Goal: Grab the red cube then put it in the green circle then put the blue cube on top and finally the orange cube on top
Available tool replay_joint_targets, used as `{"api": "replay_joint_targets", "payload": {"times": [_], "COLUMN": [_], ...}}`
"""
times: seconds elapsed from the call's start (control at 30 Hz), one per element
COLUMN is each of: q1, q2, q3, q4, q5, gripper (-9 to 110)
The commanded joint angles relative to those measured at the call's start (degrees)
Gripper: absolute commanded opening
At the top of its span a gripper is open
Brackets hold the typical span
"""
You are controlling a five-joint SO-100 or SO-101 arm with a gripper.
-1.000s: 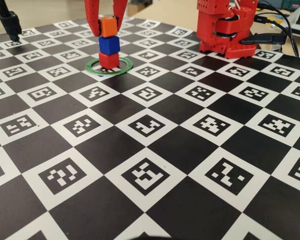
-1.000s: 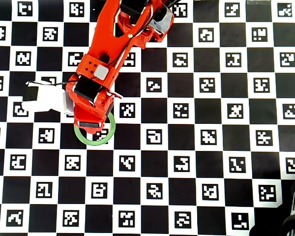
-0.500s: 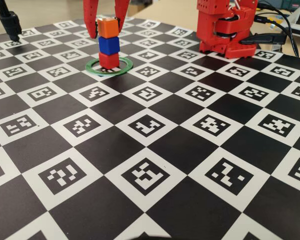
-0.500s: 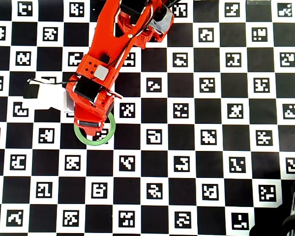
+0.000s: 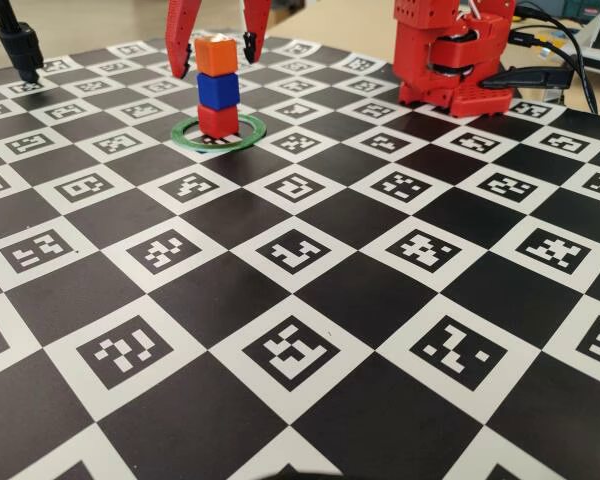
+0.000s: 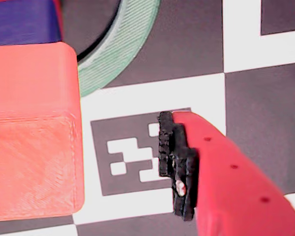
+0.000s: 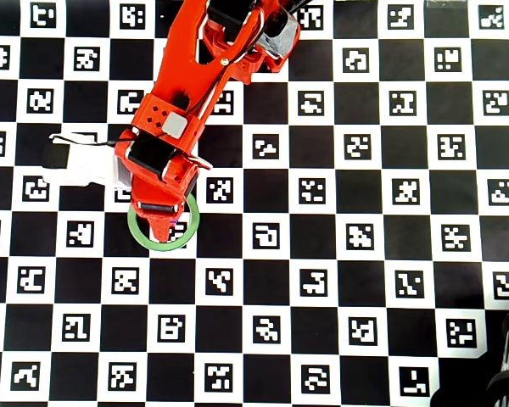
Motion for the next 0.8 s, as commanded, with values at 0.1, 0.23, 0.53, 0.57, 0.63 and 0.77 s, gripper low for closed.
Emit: {"api": "replay_joint_targets", "payload": {"times": [0.1,0.23,0.53,0.57,0.63,0.77], "q1": [-0.4,-0.6,-1.2,-1.5,-2.0,-3.9], "q2": [6.5,6.5,9.6,10.5,12.1,17.1], "q3": [-9.6,-17.7,-24.3,-24.1,-23.9,-20.4], "q4": [3.2,9.0,16.6,16.6,16.5,14.6], "q5": [-0.3,-0.6,-1.6,-1.5,-0.4,1.7], "gripper": [46,47,39,36,29,16]}}
